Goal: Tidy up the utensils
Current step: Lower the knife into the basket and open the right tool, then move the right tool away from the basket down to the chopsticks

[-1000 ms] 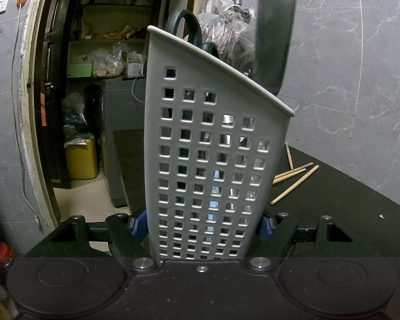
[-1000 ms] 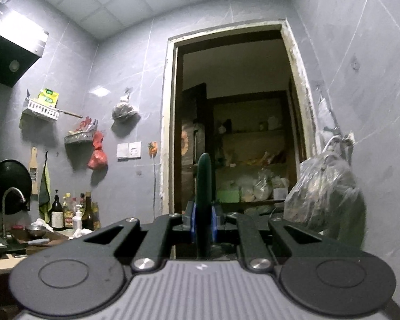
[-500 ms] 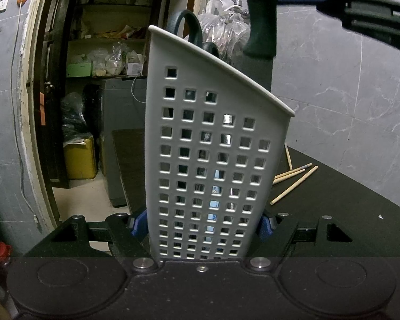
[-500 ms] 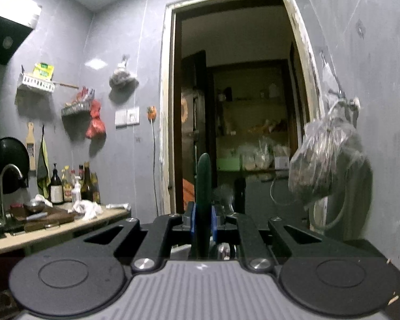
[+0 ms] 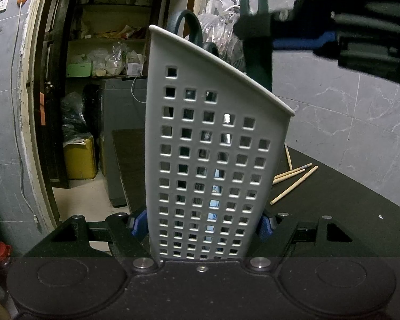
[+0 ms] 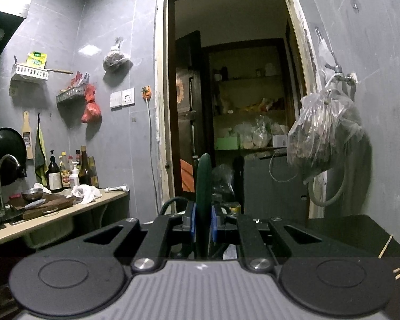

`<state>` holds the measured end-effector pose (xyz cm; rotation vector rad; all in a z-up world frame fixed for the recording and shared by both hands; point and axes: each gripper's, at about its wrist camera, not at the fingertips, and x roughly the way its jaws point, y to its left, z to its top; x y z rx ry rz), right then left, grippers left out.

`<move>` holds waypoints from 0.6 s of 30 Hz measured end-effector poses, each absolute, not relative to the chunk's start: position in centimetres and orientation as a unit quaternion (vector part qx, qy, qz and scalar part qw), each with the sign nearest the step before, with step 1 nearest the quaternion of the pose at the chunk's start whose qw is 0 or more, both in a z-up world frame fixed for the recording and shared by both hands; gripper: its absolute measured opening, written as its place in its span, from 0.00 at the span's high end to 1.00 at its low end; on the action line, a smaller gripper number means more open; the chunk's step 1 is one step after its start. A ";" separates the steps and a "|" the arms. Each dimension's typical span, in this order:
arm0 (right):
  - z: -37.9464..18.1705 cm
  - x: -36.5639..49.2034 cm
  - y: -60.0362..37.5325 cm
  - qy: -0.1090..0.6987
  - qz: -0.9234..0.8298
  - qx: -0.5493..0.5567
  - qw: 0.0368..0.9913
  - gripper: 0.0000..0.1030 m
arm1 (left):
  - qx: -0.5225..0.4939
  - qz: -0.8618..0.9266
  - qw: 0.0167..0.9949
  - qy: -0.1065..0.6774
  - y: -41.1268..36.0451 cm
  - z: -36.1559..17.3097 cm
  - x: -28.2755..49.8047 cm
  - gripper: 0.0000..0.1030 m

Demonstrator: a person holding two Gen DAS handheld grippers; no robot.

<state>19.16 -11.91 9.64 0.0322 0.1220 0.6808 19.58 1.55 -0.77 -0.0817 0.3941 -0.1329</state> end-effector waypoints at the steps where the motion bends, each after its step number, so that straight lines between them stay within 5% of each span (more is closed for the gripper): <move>1: 9.5 19.3 -11.8 0.066 0.332 0.013 0.941 0.86 | -0.041 -0.066 0.978 0.196 1.5 -0.8 19.6 0.25; 4: 9.0 19.6 -11.6 0.082 0.327 0.007 0.941 0.81 | -0.040 -0.066 0.978 0.195 1.5 -0.8 19.6 0.25; 6: 8.6 19.6 -11.7 0.090 0.326 0.008 0.941 0.48 | -0.041 -0.066 0.978 0.195 1.6 -0.8 19.6 0.25; 8: 8.5 19.5 -12.0 0.091 0.328 0.013 0.940 0.33 | -0.040 -0.066 0.978 0.196 1.5 -0.8 19.6 0.25; 18: 8.6 18.7 -16.7 0.074 0.252 0.027 0.965 0.00 | -0.039 -0.065 0.978 0.196 1.5 -0.8 19.6 0.25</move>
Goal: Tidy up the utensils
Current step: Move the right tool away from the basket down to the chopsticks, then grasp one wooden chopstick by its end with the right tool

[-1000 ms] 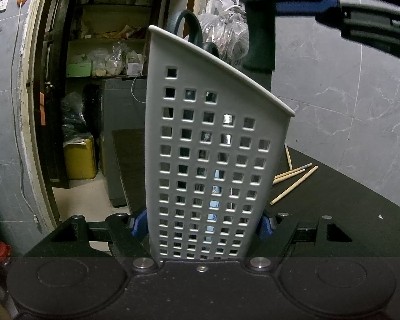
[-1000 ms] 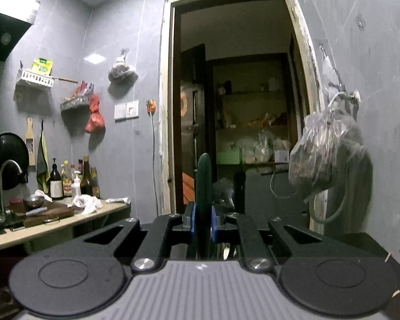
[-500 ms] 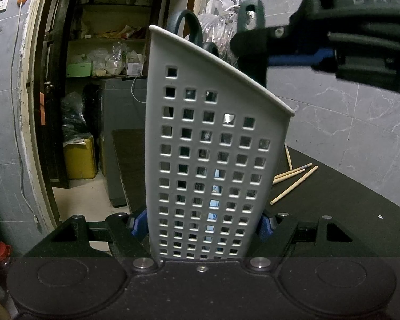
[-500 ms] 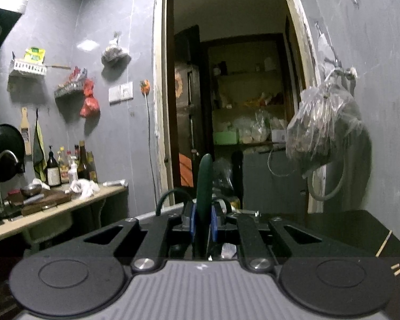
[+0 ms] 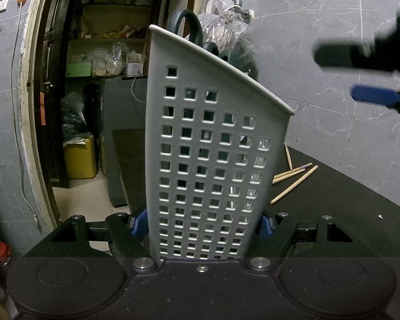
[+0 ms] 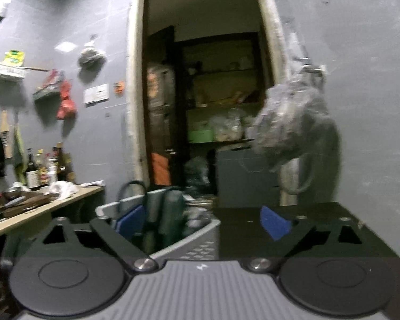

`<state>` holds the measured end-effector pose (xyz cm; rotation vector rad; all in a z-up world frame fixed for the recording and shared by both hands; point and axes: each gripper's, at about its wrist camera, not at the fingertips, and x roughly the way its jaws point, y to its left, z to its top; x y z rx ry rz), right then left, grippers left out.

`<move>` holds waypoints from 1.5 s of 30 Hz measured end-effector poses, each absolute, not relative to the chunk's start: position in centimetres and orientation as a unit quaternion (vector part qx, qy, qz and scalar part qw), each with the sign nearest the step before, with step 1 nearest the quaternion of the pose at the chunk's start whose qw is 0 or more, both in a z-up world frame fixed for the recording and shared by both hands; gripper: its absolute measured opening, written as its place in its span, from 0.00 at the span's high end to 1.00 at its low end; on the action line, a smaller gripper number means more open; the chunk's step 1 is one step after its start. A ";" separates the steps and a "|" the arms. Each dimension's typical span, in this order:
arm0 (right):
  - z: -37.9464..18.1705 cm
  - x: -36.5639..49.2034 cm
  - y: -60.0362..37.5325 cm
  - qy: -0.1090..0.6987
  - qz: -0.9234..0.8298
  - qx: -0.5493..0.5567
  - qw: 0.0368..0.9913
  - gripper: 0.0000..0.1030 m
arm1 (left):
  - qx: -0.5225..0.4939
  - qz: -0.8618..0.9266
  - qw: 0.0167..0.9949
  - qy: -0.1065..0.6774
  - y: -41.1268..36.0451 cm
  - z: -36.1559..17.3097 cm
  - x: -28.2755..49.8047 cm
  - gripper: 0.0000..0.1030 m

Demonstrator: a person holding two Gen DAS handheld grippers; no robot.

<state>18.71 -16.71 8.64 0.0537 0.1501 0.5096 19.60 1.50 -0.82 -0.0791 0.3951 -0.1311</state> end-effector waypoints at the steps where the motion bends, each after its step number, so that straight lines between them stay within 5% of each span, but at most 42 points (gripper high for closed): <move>1: 8.5 18.8 -17.3 0.079 0.235 0.024 0.969 0.00 | -0.039 -0.065 0.978 0.196 1.5 -0.8 19.6 0.25; 23: 0.5 33.3 -21.5 0.360 0.051 0.038 0.931 0.00 | -0.044 -0.066 0.978 0.194 1.7 -0.7 19.4 0.25; 40: -1.3 39.1 -18.3 0.372 0.016 0.024 0.928 0.01 | -0.047 -0.068 0.978 0.194 2.0 -0.8 19.4 0.25; 43: -1.4 38.4 -19.1 0.369 0.035 0.041 0.928 0.06 | -0.047 -0.069 0.977 0.194 2.0 -0.9 19.5 0.25; 45: -1.4 37.6 -19.7 0.361 0.043 0.038 0.931 0.19 | -0.047 -0.069 0.977 0.194 2.0 -0.9 19.5 0.25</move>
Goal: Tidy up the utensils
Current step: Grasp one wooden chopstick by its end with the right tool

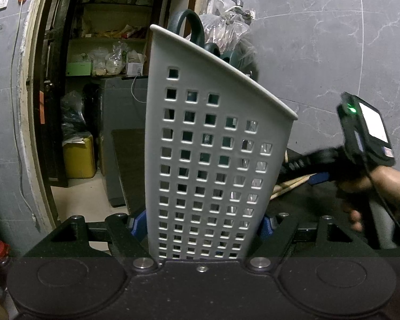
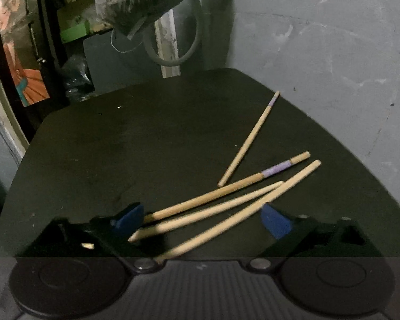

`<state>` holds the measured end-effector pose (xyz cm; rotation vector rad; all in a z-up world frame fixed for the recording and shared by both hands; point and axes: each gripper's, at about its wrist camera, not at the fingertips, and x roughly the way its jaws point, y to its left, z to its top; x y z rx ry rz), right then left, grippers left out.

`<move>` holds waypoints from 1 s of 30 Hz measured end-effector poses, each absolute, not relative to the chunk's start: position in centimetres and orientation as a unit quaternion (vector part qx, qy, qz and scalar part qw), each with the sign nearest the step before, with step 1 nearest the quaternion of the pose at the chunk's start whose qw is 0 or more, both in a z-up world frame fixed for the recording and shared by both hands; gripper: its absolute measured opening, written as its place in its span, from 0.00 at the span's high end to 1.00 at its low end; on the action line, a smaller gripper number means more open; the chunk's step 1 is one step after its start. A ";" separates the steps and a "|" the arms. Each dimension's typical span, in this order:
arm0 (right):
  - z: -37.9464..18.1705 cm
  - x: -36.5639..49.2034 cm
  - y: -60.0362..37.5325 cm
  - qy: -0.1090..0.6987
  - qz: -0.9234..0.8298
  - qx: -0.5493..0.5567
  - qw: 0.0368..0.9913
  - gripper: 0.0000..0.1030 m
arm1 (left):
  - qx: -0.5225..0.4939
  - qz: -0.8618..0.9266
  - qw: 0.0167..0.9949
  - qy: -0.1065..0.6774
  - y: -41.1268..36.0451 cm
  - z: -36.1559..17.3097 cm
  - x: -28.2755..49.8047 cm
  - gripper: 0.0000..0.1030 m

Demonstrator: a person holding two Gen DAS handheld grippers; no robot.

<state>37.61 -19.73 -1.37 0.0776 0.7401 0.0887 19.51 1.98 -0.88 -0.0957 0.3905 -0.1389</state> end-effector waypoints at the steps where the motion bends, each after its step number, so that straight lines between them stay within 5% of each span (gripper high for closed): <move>1: -1.4 37.0 -19.9 0.358 0.043 0.023 0.932 0.24 | -0.048 -0.069 0.977 0.194 2.0 -0.9 19.5 0.25; 3: -1.5 36.0 -20.2 0.351 0.050 0.000 0.935 0.36 | -0.047 -0.069 0.977 0.194 2.0 -0.9 19.5 0.25; 11: -1.5 31.5 -23.0 0.343 0.089 -0.019 0.935 0.43 | -0.045 -0.068 0.977 0.197 2.0 -0.9 19.6 0.25; 16: -1.0 28.6 -24.2 0.347 0.112 -0.039 0.931 0.71 | -0.044 -0.067 0.977 0.199 2.0 -1.0 19.7 0.25; 30: 0.2 29.3 -26.3 0.338 0.069 -0.039 0.938 0.61 | -0.043 -0.067 0.976 0.200 1.8 -1.0 19.9 0.25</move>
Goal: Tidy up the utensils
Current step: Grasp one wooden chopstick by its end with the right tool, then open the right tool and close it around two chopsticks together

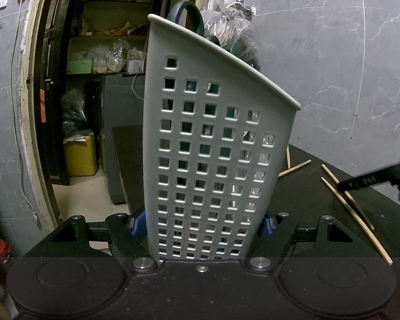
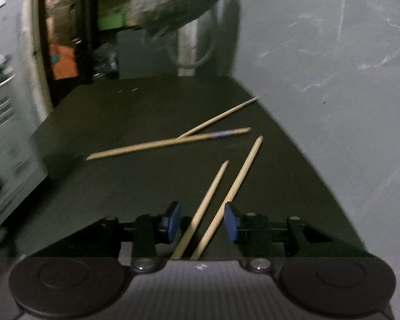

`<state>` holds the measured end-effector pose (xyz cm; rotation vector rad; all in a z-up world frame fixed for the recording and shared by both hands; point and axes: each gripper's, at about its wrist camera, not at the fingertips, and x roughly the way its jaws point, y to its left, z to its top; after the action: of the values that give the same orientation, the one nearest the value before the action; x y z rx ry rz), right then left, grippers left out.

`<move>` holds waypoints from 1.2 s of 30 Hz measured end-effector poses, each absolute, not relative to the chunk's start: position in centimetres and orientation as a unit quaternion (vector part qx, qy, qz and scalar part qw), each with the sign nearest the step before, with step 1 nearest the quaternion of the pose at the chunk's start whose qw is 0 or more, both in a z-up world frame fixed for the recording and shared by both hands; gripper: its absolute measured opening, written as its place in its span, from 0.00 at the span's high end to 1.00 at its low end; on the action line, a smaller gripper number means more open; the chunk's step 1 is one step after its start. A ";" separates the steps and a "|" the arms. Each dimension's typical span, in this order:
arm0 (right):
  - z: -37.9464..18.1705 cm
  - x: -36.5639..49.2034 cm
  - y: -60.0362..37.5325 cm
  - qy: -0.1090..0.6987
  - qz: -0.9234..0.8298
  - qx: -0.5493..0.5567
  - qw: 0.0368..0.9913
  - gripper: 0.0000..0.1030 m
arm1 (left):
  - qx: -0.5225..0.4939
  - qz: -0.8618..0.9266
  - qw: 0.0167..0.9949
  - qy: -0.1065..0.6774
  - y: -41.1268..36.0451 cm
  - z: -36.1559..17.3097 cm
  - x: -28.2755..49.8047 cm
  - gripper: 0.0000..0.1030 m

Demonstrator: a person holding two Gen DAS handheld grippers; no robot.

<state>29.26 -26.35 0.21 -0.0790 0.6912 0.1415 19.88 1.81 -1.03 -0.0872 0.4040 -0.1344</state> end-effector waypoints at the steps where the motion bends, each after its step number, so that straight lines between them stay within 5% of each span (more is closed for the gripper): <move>1: 0.1 30.1 -26.7 0.340 0.057 -0.034 0.938 0.61 | -0.043 -0.066 0.977 0.200 1.8 -1.0 19.9 0.25; 7: -0.6 33.3 -29.8 0.358 0.014 0.049 0.932 0.71 | -0.043 -0.066 0.977 0.200 1.8 -1.0 19.9 0.25; 12: -1.3 32.5 -30.9 0.355 0.014 0.039 0.934 0.90 | -0.043 -0.065 0.976 0.201 1.6 -1.3 20.1 0.25; 28: -0.6 26.3 -28.0 0.360 0.094 0.047 0.927 0.92 | -0.039 -0.060 0.976 0.203 1.0 -1.3 20.1 0.25; 34: -0.6 26.6 -27.1 0.356 0.105 0.058 0.927 0.84 | -0.040 -0.060 0.976 0.203 1.0 -1.3 20.1 0.25; 36: -0.6 26.7 -27.4 0.356 0.111 0.083 0.924 0.60 | -0.040 -0.060 0.976 0.203 1.0 -1.3 20.1 0.25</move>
<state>26.71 -27.36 -0.62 0.1707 0.7315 0.2281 20.07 0.97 -1.27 -0.0813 0.4101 -0.1214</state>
